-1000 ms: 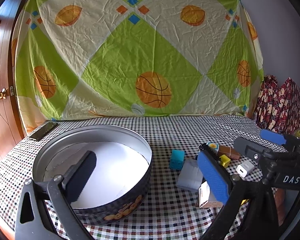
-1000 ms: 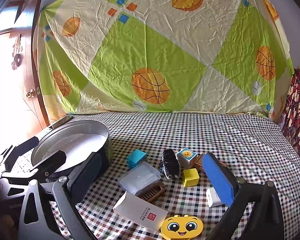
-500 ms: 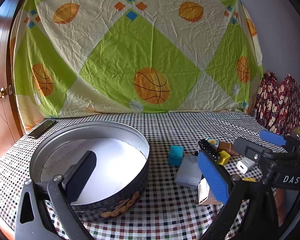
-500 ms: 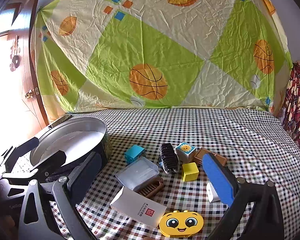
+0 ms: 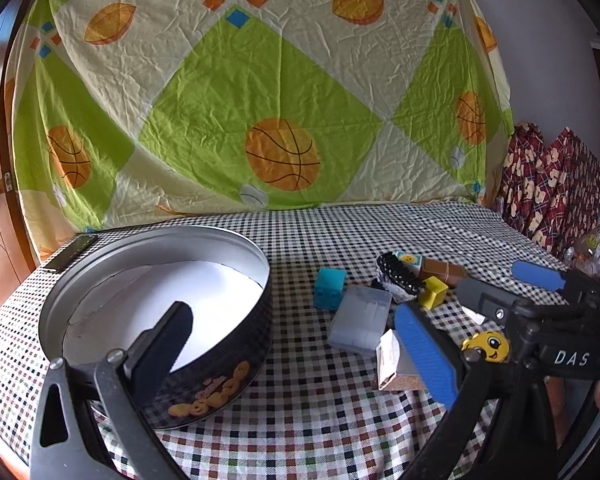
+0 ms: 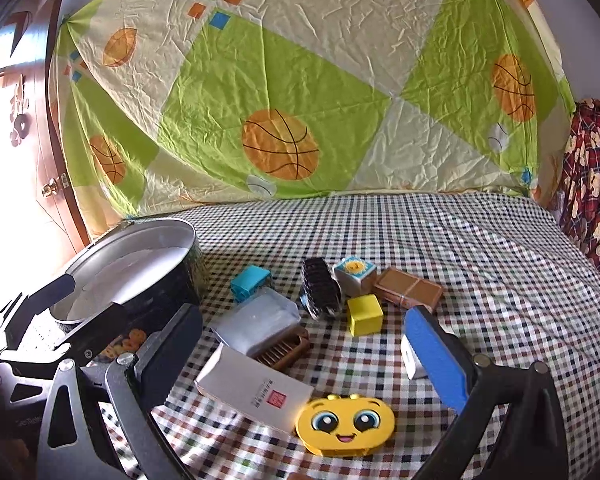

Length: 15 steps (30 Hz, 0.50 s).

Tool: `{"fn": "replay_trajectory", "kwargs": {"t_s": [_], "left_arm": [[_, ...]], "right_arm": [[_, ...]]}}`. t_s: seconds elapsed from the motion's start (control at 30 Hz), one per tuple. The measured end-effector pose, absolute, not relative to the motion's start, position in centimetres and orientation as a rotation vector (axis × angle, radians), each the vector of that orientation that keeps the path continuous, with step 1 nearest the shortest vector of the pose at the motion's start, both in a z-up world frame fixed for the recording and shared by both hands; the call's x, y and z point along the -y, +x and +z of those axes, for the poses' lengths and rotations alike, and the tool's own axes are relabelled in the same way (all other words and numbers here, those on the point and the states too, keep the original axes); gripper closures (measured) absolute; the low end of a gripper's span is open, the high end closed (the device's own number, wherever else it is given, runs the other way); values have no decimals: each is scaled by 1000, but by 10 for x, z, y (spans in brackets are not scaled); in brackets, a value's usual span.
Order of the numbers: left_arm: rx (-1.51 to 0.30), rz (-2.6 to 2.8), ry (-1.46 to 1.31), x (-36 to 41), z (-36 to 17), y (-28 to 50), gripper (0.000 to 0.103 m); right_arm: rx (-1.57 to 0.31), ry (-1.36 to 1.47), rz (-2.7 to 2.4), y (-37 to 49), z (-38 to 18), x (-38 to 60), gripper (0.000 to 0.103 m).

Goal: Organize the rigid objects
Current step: 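Close the right gripper on the yellow smiley-face box and lift it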

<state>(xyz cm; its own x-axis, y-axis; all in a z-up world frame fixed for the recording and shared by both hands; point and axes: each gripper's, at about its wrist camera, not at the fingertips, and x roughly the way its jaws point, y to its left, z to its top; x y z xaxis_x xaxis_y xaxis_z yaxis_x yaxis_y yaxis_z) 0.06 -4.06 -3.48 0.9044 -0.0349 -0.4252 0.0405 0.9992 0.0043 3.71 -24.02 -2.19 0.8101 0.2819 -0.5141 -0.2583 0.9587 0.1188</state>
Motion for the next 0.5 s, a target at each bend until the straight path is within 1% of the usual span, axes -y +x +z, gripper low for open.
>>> {"fn": "replay_trajectory", "kwargs": {"t_s": [0.27, 0.4, 0.5], "left_arm": [[-495, -51, 32, 53, -57, 4, 0], [-503, -59, 40, 59, -60, 5, 0], [-511, -66, 47, 62, -63, 5, 0]], "right_arm": [[-652, 54, 227, 35, -66, 273, 1], [-695, 69, 257, 35, -83, 283, 13], [-693, 58, 289, 36, -86, 282, 15]]}}
